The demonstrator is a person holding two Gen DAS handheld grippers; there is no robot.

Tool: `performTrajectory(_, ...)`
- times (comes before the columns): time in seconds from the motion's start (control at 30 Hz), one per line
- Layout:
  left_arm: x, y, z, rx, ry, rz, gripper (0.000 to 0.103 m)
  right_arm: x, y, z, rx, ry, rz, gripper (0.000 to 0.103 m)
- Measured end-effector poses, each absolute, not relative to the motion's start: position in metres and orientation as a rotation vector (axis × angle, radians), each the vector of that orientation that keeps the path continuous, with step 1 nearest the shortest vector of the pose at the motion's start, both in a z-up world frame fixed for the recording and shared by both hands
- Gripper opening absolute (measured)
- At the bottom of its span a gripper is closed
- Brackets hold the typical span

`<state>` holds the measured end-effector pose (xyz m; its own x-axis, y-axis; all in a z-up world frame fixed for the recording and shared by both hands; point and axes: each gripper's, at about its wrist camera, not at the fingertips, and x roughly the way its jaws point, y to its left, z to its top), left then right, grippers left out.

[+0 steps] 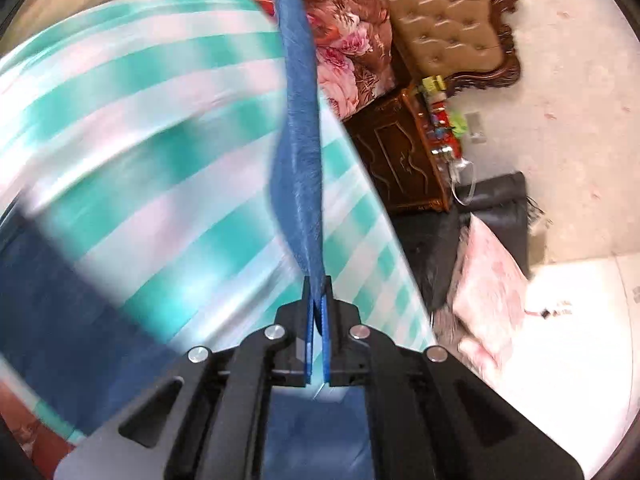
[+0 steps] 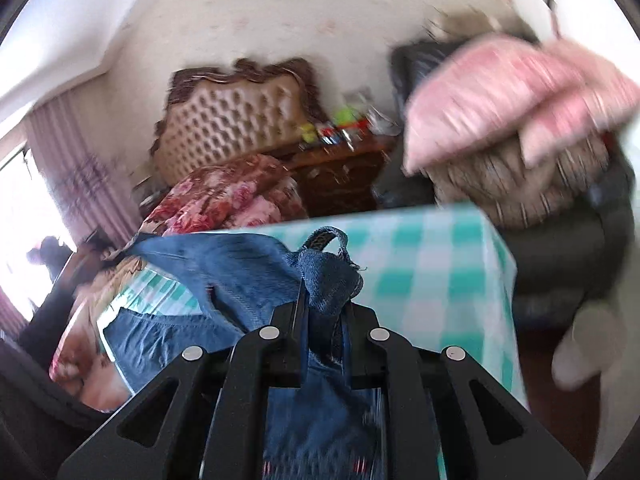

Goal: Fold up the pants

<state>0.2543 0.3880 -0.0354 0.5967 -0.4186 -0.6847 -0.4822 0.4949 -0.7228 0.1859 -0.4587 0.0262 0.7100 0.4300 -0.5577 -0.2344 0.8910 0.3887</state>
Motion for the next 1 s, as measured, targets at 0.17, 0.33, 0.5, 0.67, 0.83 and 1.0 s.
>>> performTrajectory(0.17, 0.105, 0.379, -0.126, -1.176, 1.056, 0.09, 0.003, 0.144, -0.478, -0.051, 0.582, 0.898, 0.247, 0.022)
performTrajectory(0.33, 0.068, 0.375, -0.171, -1.206, 1.024, 0.07, 0.003, 0.102, -0.487, -0.105, 0.853, 0.95, 0.151, 0.035)
performTrajectory(0.5, 0.072, 0.373, -0.171, -1.182, 1.003, 0.04, 0.003, 0.08, -0.483, -0.102, 0.994, 0.865, 0.13, 0.047)
performTrajectory(0.67, 0.075, 0.374, -0.169, -1.218, 0.985, 0.022, 0.003, 0.063, -0.489, -0.1, 1.093, 0.8, 0.069, 0.069)
performTrajectory(0.83, 0.074, 0.376, -0.173, -1.239, 0.965, 0.005, 0.01, 0.075, -0.484, -0.113, 1.112, 0.853, 0.025, 0.069)
performTrajectory(1.0, 0.081, 0.379, -0.172, -1.214, 0.961, 0.019, 0.002, 0.097, -0.477, -0.109, 0.954, 0.891, -0.079, 0.017)
